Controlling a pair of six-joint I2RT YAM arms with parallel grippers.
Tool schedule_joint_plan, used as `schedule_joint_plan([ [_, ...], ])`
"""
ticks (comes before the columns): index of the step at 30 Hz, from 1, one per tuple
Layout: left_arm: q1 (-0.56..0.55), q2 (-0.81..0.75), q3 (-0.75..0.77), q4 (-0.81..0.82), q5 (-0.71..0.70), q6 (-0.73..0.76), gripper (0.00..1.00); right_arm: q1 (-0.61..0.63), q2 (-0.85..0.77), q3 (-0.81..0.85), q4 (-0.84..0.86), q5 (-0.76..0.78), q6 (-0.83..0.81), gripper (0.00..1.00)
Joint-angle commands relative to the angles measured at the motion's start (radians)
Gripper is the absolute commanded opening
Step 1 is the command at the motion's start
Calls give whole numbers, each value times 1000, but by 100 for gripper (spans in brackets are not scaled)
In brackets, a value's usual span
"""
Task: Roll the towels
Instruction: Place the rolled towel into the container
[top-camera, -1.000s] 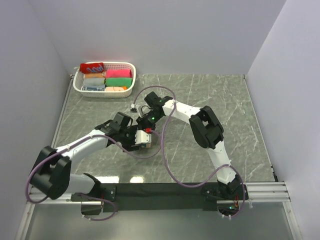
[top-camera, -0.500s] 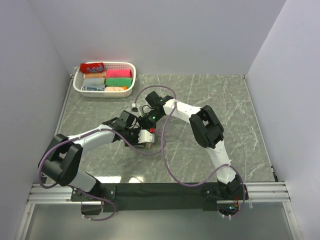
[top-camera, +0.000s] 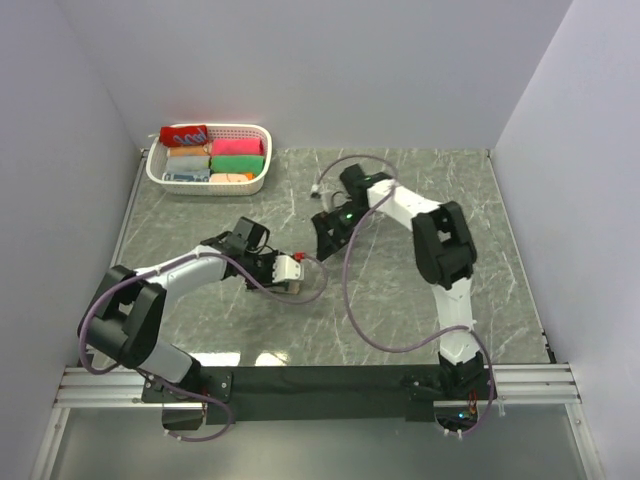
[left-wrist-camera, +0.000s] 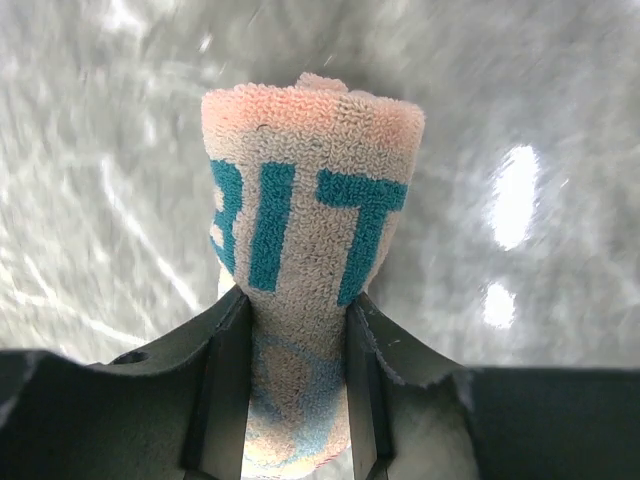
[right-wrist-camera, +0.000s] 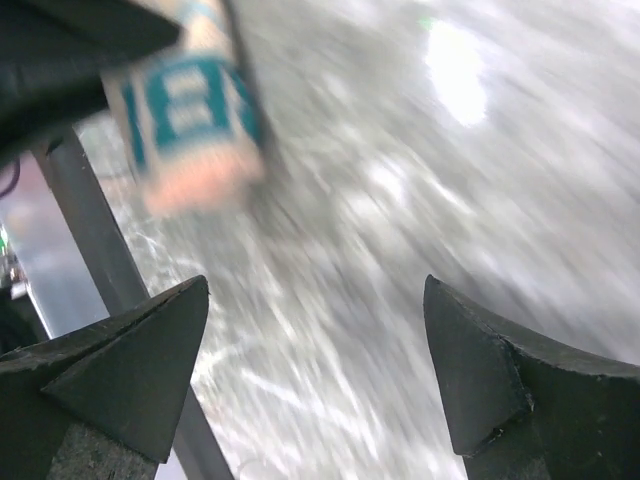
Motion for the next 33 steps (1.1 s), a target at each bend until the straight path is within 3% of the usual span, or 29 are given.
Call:
schedule_joint_plan([
  [1, 100, 68, -8, -224, -51, 13, 5, -76, -136, -9, -52, 29, -12, 95],
  [3, 197, 74, 36, -255, -27, 34, 1, -105, -168, -17, -52, 35, -7, 95],
  [8, 367, 102, 268, -356, 6, 116, 1, -170, -212, -44, -43, 22, 17, 96],
  [14, 570, 192, 644, -411, 94, 267, 1, -185, -254, -90, -21, 5, 33, 97],
  [18, 699, 310, 935, -354, 192, 364, 1, -184, -272, -113, -4, 15, 42, 98],
  [24, 777, 534, 1243, -215, 281, 375, 3, -190, -255, -120, -1, 25, 42, 98],
  [29, 797, 634, 1275, -18, 353, 404, 4, -188, -245, -118, 2, 37, 46, 99],
  [33, 800, 747, 1366, 23, 390, 380, 3, -193, -228, -115, -1, 46, 46, 99],
])
